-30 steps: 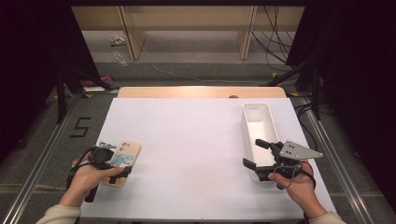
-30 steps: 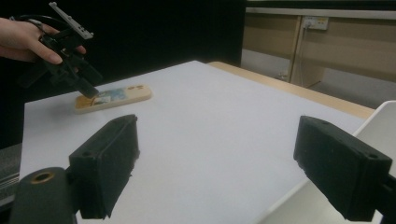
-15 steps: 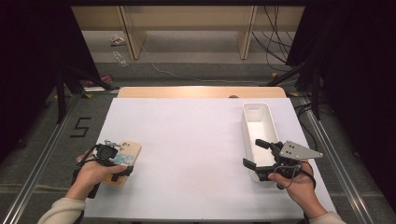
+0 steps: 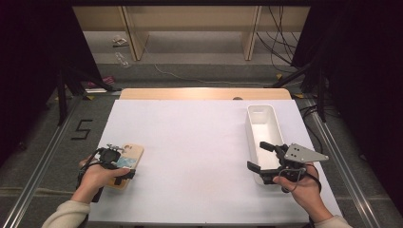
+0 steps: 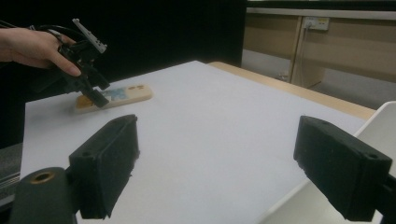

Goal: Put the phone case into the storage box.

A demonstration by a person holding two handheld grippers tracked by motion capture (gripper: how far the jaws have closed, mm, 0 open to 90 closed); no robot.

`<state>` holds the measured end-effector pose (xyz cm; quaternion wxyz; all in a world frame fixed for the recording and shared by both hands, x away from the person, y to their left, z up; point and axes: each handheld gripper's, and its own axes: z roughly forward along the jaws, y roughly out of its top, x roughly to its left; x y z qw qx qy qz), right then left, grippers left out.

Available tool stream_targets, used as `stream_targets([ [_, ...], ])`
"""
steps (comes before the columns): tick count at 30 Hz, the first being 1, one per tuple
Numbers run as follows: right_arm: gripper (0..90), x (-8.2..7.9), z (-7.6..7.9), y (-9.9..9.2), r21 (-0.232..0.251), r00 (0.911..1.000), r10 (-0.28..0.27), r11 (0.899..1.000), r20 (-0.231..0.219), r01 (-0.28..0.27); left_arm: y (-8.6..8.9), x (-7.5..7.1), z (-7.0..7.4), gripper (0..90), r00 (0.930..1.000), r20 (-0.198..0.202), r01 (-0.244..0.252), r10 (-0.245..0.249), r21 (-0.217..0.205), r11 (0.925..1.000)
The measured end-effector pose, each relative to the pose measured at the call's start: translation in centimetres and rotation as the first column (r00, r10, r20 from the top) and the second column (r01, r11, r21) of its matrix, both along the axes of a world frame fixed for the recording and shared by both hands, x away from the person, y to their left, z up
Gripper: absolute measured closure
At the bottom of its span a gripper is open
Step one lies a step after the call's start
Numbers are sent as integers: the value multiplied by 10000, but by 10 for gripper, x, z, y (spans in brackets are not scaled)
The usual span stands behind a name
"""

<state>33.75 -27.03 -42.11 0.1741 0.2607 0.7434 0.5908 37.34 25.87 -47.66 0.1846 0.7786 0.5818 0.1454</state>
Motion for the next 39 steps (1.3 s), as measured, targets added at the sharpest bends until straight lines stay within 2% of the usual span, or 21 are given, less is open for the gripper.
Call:
stream_targets([
  [12, 149, 0, 0, 0, 10, 10000, 1, 10000, -14, -1, 1, 3, -1, 69, 9998, -93, -146, 147, 103, 9998],
  [30, 149, 0, 0, 0, -9, 10000, 27, 10000, 2, -27, 4, 5, -5, 91, 9991, -338, -274, 266, -234, 9994],
  [39, 149, 0, 0, 0, -12, 10000, 31, 10000, -12, -31, 5, 5, -6, 96, 9990, -302, -334, 325, -314, 9989],
])
